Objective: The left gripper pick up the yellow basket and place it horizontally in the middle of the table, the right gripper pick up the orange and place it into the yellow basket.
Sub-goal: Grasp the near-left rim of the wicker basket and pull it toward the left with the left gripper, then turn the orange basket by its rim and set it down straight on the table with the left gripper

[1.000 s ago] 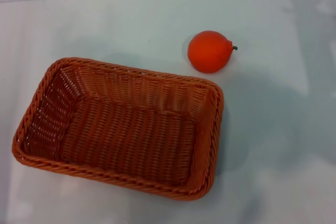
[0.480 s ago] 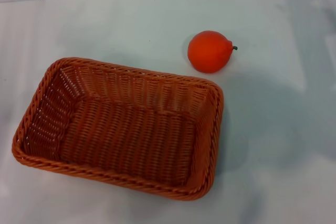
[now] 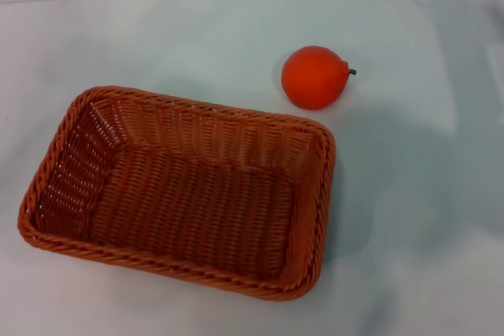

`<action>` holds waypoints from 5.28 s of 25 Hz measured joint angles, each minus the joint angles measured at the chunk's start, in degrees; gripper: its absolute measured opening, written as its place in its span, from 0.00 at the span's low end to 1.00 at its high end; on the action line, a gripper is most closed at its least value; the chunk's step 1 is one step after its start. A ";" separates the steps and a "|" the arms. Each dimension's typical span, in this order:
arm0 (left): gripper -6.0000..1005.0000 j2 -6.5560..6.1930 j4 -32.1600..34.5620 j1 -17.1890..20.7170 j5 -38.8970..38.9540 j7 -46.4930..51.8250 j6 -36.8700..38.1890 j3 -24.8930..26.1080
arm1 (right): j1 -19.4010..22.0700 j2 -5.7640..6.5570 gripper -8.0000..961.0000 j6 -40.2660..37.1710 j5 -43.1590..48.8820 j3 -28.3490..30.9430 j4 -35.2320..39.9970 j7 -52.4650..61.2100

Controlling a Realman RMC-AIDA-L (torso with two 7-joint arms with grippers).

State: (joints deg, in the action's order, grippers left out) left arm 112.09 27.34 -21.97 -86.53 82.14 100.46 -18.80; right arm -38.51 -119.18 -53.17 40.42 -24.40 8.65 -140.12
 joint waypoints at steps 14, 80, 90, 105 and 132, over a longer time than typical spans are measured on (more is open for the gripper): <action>0.70 -2.46 26.00 -4.14 -24.92 31.38 4.04 -5.02 | -0.03 0.41 0.99 2.12 -0.26 0.27 1.59 0.15; 0.69 9.60 44.21 -15.65 -74.01 63.89 0.70 -23.88 | 0.18 0.39 0.99 5.36 -0.35 1.96 1.95 -0.95; 0.53 10.51 44.66 -16.16 -75.02 64.03 0.45 -25.01 | 0.69 0.48 0.99 5.87 -0.34 2.08 2.01 -0.97; 0.17 11.63 48.24 -15.56 -74.34 63.95 0.11 -26.04 | 0.87 0.80 0.99 6.58 -0.34 2.25 2.14 -0.25; 0.17 10.91 42.02 -10.44 -56.19 64.19 -6.81 -6.06 | 0.30 1.97 0.98 8.97 -0.35 2.26 2.17 -0.86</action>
State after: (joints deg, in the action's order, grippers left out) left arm 122.99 69.36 -32.40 -142.72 146.33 93.65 -24.86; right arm -38.21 -117.21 -44.20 40.07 -22.14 10.82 -140.98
